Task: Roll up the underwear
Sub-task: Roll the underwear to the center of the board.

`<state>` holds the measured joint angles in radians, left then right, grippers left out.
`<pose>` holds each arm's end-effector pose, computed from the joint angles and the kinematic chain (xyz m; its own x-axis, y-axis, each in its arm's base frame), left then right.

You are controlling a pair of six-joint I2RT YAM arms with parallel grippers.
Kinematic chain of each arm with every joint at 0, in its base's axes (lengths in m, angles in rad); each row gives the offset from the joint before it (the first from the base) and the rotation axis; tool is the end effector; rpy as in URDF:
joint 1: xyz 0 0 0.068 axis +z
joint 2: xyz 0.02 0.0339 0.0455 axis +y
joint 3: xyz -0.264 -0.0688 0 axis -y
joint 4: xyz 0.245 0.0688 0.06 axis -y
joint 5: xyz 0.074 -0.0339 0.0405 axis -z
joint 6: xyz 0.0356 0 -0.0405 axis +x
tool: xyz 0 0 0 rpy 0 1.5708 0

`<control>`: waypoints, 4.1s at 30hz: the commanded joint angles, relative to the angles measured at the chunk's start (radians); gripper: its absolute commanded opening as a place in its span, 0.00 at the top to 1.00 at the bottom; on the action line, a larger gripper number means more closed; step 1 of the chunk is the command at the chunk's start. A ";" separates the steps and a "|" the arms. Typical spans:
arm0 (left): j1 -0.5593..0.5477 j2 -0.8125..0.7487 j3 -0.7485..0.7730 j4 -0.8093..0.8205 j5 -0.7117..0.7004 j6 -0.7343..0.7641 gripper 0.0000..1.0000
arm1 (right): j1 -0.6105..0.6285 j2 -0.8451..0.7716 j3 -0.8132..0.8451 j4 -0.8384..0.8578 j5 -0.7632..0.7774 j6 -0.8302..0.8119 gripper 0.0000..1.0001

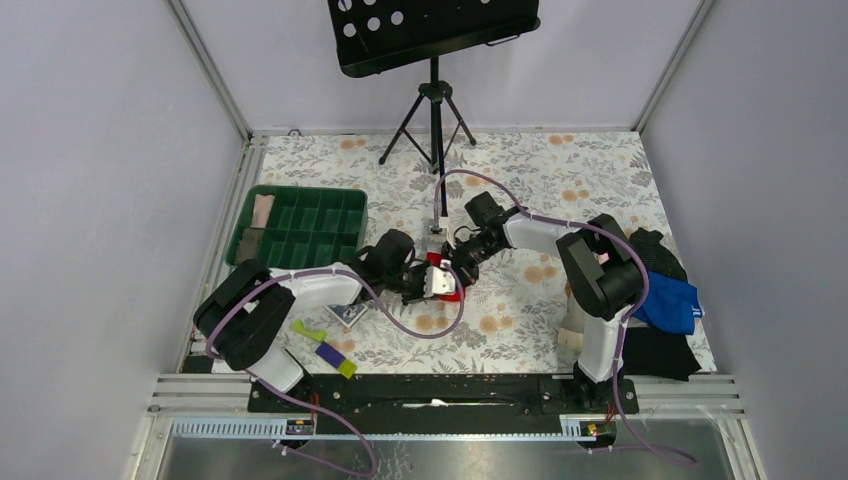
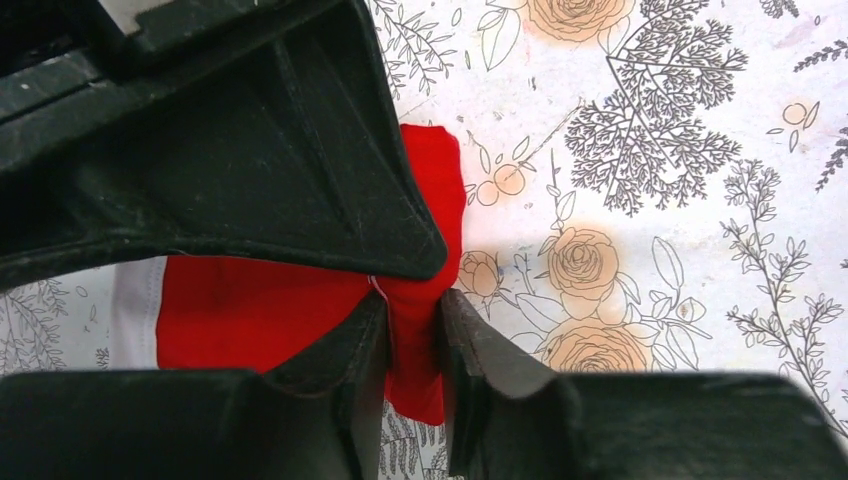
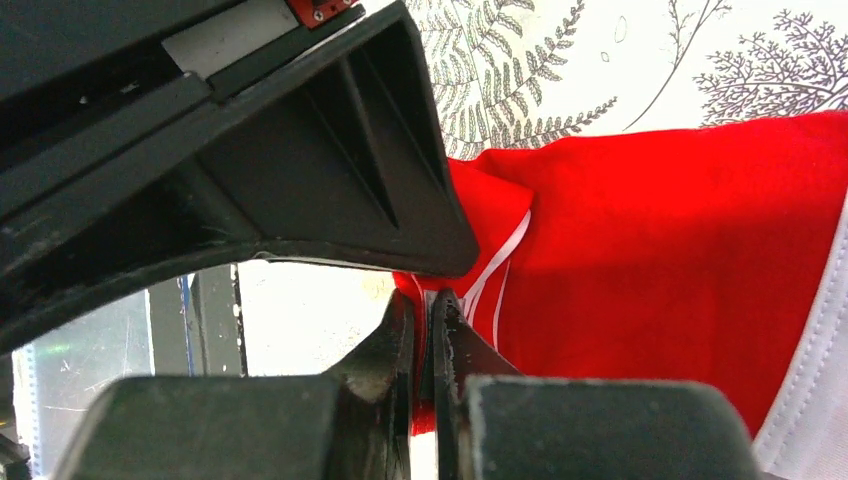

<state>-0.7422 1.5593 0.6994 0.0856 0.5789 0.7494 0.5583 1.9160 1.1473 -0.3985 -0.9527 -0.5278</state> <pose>0.2054 -0.2148 0.1584 0.2045 0.5861 -0.7840 0.9763 -0.0639 0.2069 0.2936 0.2176 0.1477 -0.3825 -0.5830 -0.7168 -0.8926 0.0328 0.4497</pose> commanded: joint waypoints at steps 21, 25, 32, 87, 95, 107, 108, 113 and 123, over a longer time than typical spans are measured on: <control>-0.011 0.171 0.323 -0.445 0.241 -0.095 1.00 | -0.129 -0.069 0.036 -0.060 0.158 0.187 0.42; 0.002 0.265 0.424 -0.581 0.349 -0.127 1.00 | -0.169 -0.053 0.100 -0.065 0.156 0.223 0.42; 0.073 0.425 0.533 -0.673 0.468 -0.181 1.00 | -0.318 -0.172 0.090 0.014 0.227 0.260 0.43; 0.182 0.823 0.945 -1.014 0.508 -0.247 0.72 | 0.212 -0.413 -0.550 0.218 0.518 -0.774 0.80; 0.311 0.521 0.850 -1.005 0.472 -0.204 0.60 | 0.184 -0.326 -0.392 0.018 0.502 -0.706 0.96; 0.320 -0.408 0.108 -0.155 -0.050 -0.419 0.45 | -0.008 0.060 0.166 -0.497 0.180 -0.517 0.94; 0.305 -0.453 0.072 -0.126 -0.054 -0.373 0.43 | -0.009 0.088 0.194 -0.530 0.177 -0.524 0.94; 0.194 -0.432 0.032 -0.162 0.014 -0.041 0.41 | -0.034 0.185 0.282 -0.617 0.149 -0.504 0.94; 0.027 -0.028 0.154 -0.042 0.100 0.131 0.41 | -0.070 0.234 0.289 -0.563 0.201 -0.412 0.92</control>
<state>-0.6891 1.4448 0.7761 -0.0765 0.6357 0.8074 0.5018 2.1075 1.4719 -0.9192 -0.8364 -0.9787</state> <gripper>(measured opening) 0.601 0.208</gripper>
